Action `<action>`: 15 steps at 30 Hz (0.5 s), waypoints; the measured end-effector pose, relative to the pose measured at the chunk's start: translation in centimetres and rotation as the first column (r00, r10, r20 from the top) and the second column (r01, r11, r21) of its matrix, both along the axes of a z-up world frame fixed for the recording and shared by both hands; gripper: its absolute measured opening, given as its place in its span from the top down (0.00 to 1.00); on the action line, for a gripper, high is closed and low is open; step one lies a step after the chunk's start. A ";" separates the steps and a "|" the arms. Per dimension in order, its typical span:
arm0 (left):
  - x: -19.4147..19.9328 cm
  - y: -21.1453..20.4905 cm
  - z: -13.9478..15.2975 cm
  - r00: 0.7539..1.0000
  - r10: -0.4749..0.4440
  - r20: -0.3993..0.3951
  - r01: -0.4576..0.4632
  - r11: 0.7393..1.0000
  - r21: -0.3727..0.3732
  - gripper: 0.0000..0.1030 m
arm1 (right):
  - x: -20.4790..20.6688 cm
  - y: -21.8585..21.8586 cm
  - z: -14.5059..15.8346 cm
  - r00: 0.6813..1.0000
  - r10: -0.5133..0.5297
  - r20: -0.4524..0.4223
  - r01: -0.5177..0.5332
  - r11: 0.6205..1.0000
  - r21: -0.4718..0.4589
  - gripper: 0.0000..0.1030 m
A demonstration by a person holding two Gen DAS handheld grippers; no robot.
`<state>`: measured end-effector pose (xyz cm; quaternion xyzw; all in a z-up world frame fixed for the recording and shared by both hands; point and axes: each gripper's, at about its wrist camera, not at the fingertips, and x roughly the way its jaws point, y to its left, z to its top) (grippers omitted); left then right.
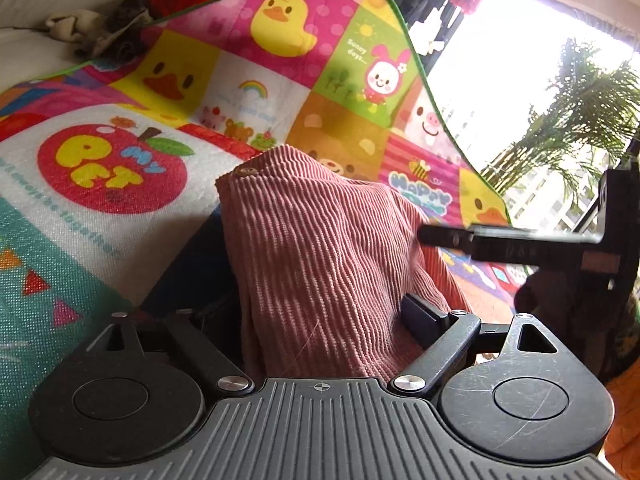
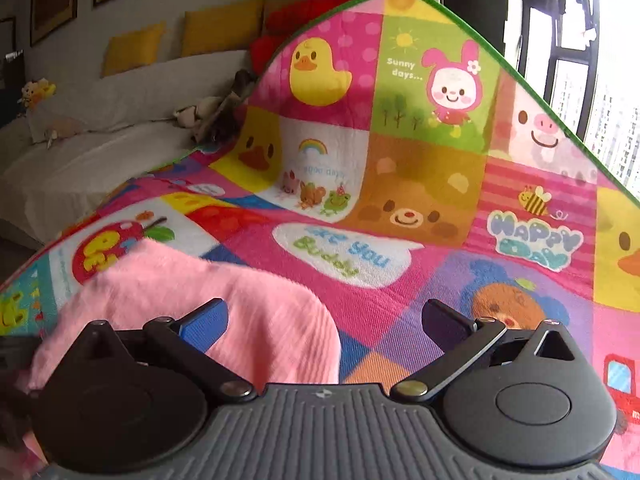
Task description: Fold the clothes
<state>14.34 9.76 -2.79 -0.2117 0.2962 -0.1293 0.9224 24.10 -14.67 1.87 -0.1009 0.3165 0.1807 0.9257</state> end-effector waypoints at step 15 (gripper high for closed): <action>1.4 1.7 1.0 0.991 -0.046 -0.129 0.040 0.998 -0.046 0.23 | -1.1 -3.6 -2.5 0.962 0.105 -0.251 -0.009 0.935 0.355 0.03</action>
